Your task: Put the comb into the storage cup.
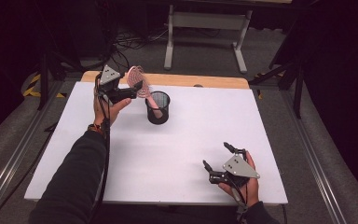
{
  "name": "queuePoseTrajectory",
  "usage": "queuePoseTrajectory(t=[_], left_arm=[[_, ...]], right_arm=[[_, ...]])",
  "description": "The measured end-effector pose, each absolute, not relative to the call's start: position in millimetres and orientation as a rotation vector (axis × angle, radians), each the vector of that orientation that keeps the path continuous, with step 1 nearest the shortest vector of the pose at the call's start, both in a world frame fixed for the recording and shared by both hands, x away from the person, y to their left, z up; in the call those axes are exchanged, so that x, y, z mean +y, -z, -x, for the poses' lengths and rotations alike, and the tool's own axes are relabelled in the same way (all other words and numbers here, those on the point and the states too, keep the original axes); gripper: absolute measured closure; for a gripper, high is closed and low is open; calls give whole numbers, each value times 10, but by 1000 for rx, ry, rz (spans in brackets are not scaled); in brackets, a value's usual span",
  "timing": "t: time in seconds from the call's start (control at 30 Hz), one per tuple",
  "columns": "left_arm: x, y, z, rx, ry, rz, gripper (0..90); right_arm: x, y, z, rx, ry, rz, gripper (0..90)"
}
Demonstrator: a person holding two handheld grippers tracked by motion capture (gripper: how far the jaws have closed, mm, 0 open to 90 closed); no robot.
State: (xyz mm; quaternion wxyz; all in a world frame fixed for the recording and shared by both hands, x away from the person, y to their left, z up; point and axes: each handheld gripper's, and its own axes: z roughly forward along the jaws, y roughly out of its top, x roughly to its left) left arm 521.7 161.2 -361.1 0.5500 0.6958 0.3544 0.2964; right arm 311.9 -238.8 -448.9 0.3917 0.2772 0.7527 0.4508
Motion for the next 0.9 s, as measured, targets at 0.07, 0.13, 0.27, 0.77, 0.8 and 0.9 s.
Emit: queuePoseTrajectory(t=[0.07, 0.13, 0.27, 0.77, 0.8, 0.9], left_arm=[[1620, 3599, -5206, 836, -699, -1650, 157], [1635, 3584, -5190, 831, -690, -1647, 148], [1652, 3559, -5168, 819, -694, -1652, 125], [1756, 3512, -5053, 780, -702, -1689, 89], [1771, 3506, -5032, 770, -697, -1691, 84], [1802, 3513, -5001, 751, -688, -1705, 72]], right_arm=[[-2389, 4488, -3118, 1912, -1143, -705, 98], [-2387, 4489, -3116, 1911, -1143, -705, 98], [-2386, 4491, -3121, 1911, -1144, -705, 98], [-2384, 4493, -3119, 1913, -1137, -700, 97], [-2386, 4489, -3117, 1910, -1140, -704, 98], [-2383, 4487, -3114, 1908, -1137, -702, 98]])
